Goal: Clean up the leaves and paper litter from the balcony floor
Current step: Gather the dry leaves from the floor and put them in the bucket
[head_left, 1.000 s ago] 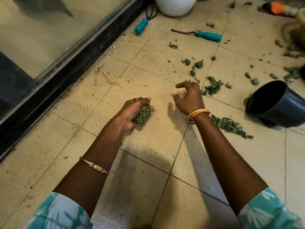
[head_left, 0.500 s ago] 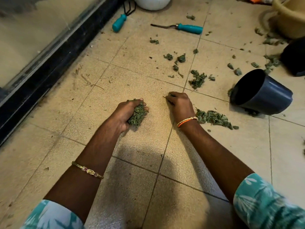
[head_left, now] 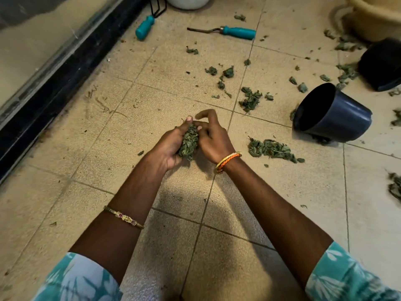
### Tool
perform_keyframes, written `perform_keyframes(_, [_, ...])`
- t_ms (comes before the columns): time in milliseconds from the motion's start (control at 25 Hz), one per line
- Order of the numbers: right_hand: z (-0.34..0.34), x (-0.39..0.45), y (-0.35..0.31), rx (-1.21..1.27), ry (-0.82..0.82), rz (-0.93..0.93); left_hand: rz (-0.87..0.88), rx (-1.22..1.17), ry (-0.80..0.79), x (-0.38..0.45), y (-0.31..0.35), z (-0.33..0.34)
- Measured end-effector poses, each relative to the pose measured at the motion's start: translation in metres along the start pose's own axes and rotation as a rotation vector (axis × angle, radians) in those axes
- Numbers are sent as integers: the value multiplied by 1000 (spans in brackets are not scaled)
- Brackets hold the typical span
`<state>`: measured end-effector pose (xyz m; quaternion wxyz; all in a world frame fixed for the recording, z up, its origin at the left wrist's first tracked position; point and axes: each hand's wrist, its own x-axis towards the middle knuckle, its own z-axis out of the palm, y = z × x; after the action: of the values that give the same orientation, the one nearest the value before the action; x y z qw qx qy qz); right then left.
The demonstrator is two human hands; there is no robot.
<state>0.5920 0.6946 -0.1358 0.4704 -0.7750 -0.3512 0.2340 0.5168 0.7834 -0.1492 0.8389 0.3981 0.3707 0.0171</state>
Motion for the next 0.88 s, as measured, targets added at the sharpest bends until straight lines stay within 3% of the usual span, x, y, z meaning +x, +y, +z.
perform_keyframes(80, [-8, 2, -1, 48, -35, 13, 2, 45, 37, 4, 0, -2])
perform_keyframes(160, [-24, 18, 7, 39, 51, 11, 0, 27, 69, 7, 1, -3])
perform_keyframes(320, [-84, 75, 53, -354, 309, 69, -5, 1, 141, 10, 6, -3])
perform_keyframes(400, [-112, 93, 76, -580, 219, 214, -11, 0, 134, 11, 11, -4])
perform_keyframes(520, [-122, 105, 101, -730, 37, 265, -4, 6, 128, 10, 15, -2])
perform_keyframes(720, [-100, 122, 104, -650, -12, 2, 4, 25, 151, 9, 13, 0])
perform_keyframes(880, [-77, 109, 110, -581, 135, -154, 4, 53, 165, 9, 11, -2])
